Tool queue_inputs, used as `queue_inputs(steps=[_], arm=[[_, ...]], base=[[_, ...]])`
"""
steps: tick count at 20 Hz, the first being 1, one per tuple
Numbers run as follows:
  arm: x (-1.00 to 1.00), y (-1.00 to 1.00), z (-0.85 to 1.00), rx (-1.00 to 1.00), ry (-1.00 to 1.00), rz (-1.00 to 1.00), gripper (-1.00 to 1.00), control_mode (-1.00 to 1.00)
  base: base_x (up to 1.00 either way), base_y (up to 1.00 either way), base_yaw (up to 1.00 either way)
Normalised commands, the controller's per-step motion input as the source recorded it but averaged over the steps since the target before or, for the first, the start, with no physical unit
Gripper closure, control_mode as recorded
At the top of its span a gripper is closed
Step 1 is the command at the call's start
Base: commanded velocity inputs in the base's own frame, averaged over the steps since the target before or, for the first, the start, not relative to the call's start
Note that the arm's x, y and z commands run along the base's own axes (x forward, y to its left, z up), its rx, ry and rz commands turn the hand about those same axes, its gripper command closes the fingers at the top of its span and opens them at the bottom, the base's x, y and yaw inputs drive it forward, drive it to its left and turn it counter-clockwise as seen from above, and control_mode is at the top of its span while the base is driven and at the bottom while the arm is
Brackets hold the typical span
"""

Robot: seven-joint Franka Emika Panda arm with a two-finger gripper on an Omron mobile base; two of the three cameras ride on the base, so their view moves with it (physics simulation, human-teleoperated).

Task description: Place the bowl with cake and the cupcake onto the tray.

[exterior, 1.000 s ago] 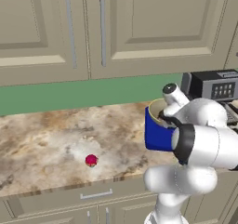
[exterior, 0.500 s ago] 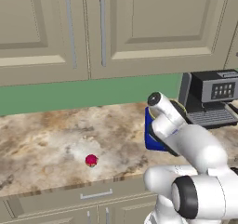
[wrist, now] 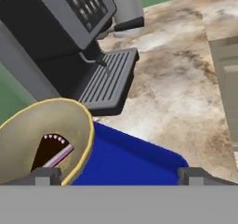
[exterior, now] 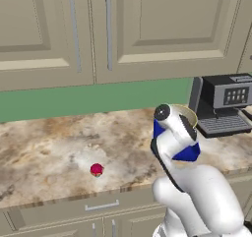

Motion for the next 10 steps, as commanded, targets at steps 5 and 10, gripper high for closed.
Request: queue_inputs(steps=[5,10], arm=[[-0.01,0.73,0.07,0.0,0.08,0.25,-1.0,-1.0],[0.04,0.28,0.32,0.09,0.07,0.35,-1.0,-1.0]], base=[[0.0,0.0,0.0],[0.0,0.0,0.0]])
